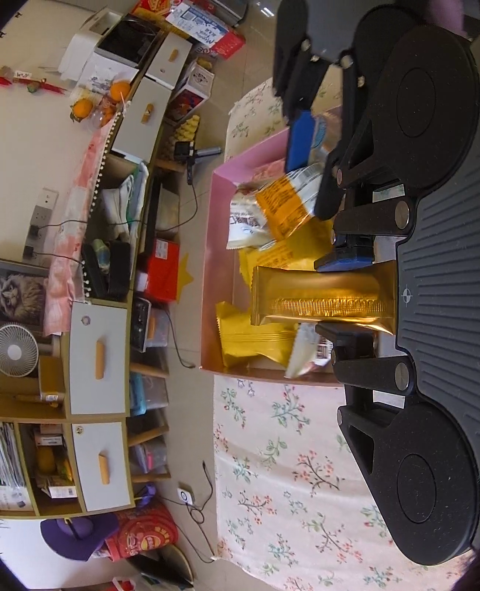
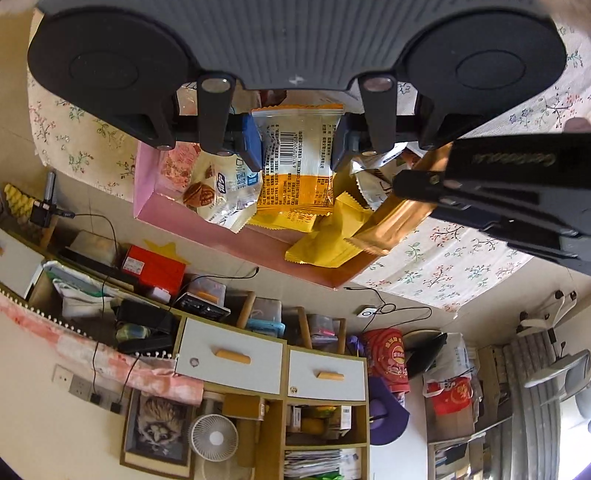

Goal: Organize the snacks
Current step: 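Carry the gold bar and orange packet into the box and open both tools, then withdraw both open tools toward the yellow bag and red packet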

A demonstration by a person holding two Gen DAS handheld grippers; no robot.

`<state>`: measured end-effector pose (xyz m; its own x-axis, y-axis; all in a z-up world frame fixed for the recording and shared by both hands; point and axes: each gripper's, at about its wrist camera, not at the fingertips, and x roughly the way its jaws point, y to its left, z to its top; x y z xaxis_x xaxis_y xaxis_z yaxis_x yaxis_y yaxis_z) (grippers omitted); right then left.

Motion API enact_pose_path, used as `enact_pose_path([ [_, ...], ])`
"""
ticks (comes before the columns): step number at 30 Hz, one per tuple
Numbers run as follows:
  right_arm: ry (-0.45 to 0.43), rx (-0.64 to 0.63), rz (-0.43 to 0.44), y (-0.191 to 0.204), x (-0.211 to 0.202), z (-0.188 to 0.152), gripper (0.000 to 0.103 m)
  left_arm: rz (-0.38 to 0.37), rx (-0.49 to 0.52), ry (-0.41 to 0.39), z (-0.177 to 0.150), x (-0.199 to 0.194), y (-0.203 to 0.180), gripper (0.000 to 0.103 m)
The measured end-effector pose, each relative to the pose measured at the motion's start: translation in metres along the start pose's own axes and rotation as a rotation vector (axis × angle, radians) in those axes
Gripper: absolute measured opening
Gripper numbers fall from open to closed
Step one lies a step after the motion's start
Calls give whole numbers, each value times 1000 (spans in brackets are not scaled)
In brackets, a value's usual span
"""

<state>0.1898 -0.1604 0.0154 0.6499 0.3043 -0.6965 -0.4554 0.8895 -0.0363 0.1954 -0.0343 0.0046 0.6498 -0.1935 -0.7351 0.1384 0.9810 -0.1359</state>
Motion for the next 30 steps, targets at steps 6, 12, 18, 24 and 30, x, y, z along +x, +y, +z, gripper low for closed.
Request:
enact_pose_path([
  [6, -9, 16, 6, -4, 1, -1, 37, 14, -10, -14, 12, 16, 2, 26],
  [12, -13, 15, 9, -3, 1, -1, 37, 23, -23, -25, 20, 24, 3, 29],
  [18, -15, -3, 20, -3, -2, 1, 52, 39, -30, -31, 15, 19, 6, 46],
  [24, -8, -43, 30, 0, -10, 2, 60, 50, -32, -23, 8, 2, 10, 59],
  [30, 0, -90, 74, 3, -27, 0, 68, 59, -29, -3, -13, -24, 16, 73],
])
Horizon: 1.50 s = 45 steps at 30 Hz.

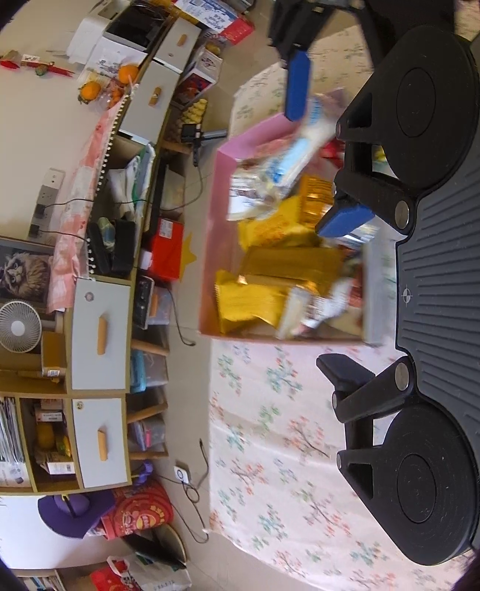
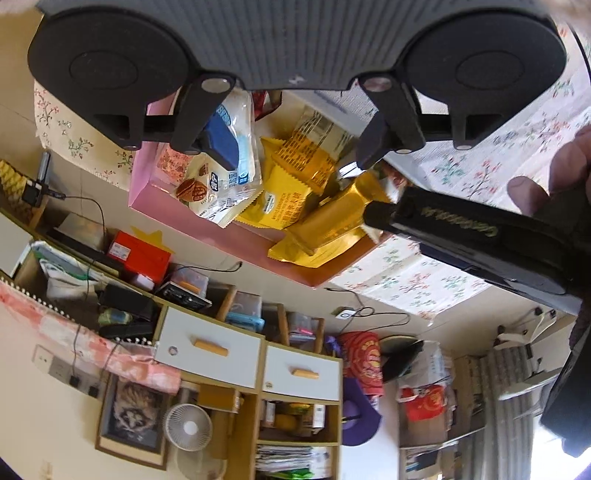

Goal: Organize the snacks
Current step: 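Withdraw both open tools toward the yellow bag and red packet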

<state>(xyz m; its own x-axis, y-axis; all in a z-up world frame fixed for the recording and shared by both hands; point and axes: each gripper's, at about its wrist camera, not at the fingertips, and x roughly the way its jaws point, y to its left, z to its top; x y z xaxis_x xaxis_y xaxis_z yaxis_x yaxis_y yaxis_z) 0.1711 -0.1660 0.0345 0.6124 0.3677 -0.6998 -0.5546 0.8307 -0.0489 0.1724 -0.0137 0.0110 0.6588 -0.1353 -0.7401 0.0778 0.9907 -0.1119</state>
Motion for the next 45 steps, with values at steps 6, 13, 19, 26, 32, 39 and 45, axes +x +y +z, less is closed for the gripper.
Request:
enact_pose_path([
  [6, 13, 20, 38, -2, -13, -7, 74, 23, 14, 40, -28, -18, 3, 79],
  [13, 36, -10, 54, 7, -25, -16, 82, 18, 3, 71, -58, -35, -6, 89],
  [19, 41, -23, 63, 9, -34, -29, 90, -1, 16, 88, -82, -41, -21, 94],
  [26, 47, 13, 96, -7, -37, -52, 92, -28, -22, 113, -101, -46, -32, 95],
  [32, 60, 37, 71, -24, -44, -66, 93, -36, 45, 91, -115, -50, -56, 95],
  [39, 97, 23, 39, -30, -38, -77, 93, -81, 97, 94, -132, -48, -85, 95],
  [45, 125, 21, 23, -42, -33, -85, 93, -140, 180, 109, -151, -45, -113, 95],
])
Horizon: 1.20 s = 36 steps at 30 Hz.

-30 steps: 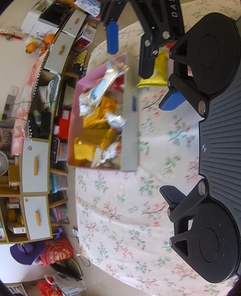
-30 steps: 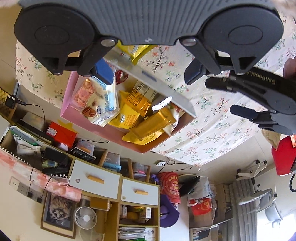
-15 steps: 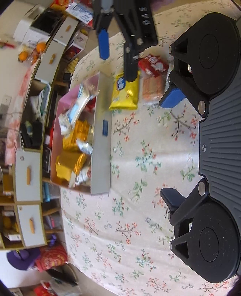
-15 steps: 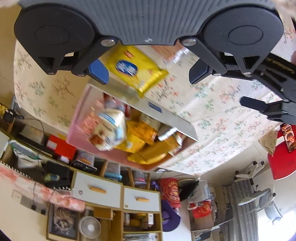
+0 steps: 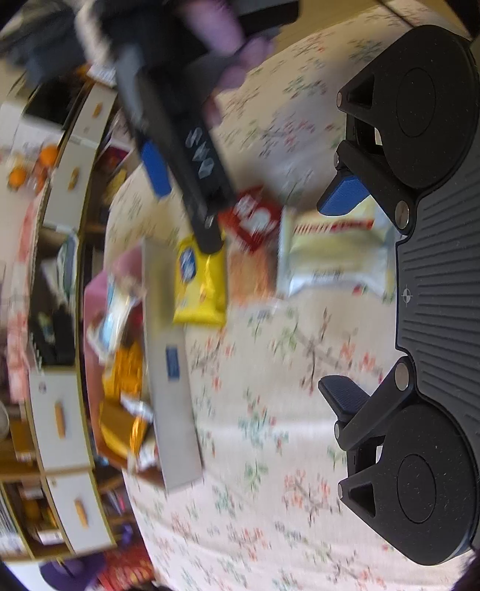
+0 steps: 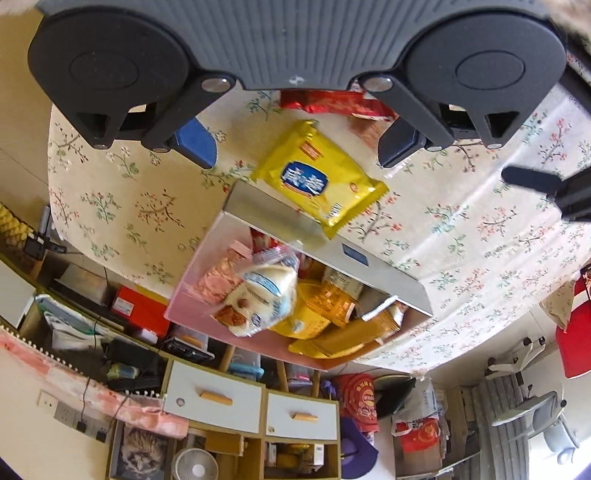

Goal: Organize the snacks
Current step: 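Withdraw both open tools toward the yellow bag and red packet, then grasp the white cream-filled packet with the left tool while the right tool grasps the yellow biscuit bag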

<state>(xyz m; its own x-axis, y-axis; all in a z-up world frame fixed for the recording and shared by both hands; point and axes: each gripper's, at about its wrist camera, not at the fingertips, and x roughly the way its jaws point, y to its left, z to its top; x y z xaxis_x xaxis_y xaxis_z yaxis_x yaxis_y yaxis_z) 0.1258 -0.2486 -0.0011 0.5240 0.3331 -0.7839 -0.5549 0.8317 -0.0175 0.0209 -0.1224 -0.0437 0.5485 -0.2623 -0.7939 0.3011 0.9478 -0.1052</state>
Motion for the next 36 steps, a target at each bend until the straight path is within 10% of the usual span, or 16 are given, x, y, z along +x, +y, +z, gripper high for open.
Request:
enact_pose_path([
  [8, 35, -7, 40, 1, 18, -3, 82, -19, 122, -10, -9, 9, -24, 86],
  [15, 17, 3, 99, 9, 21, 4, 65, 12, 163, -16, -11, 9, -18, 47],
  [36, 51, -62, 208, 62, 29, 20, 58, 219, 42, -23, -4, -4, 83, 48],
])
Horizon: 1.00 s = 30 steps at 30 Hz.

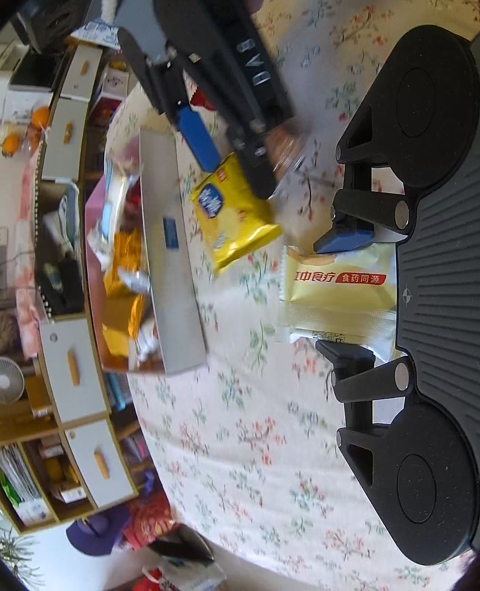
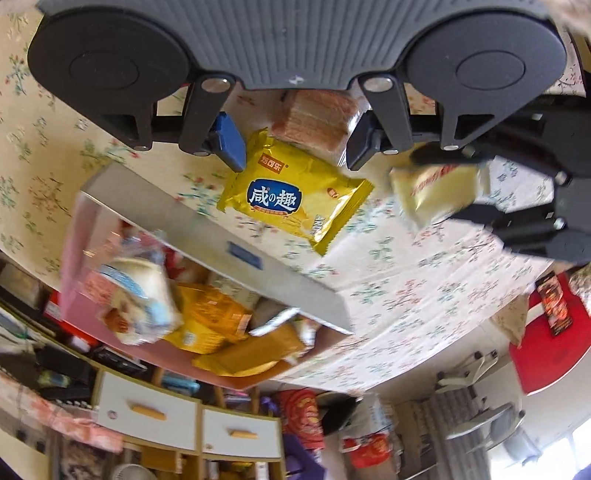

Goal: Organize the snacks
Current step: 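Grasp the white cream-filled packet with the left tool while the right tool grasps the yellow biscuit bag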

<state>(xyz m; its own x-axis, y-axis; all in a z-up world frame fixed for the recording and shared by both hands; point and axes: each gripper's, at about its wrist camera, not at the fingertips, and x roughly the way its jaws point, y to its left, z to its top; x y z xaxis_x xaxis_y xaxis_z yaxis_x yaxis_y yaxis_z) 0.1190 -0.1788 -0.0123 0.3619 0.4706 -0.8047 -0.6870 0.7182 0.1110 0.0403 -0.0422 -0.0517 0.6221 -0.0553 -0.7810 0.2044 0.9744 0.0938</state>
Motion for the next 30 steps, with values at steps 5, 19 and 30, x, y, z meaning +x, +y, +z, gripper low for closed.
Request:
enact_pose_path([
  [5, 16, -62, 12, 20, 5, 5, 72, 27, -21, 33, 0, 5, 10, 50],
  [19, 21, 30, -17, 29, 16, 13, 88, 58, -63, 53, -3, 4, 30, 48],
  [30, 31, -13, -73, 43, 28, 11, 80, 74, -99, 65, -3, 4, 41, 47],
])
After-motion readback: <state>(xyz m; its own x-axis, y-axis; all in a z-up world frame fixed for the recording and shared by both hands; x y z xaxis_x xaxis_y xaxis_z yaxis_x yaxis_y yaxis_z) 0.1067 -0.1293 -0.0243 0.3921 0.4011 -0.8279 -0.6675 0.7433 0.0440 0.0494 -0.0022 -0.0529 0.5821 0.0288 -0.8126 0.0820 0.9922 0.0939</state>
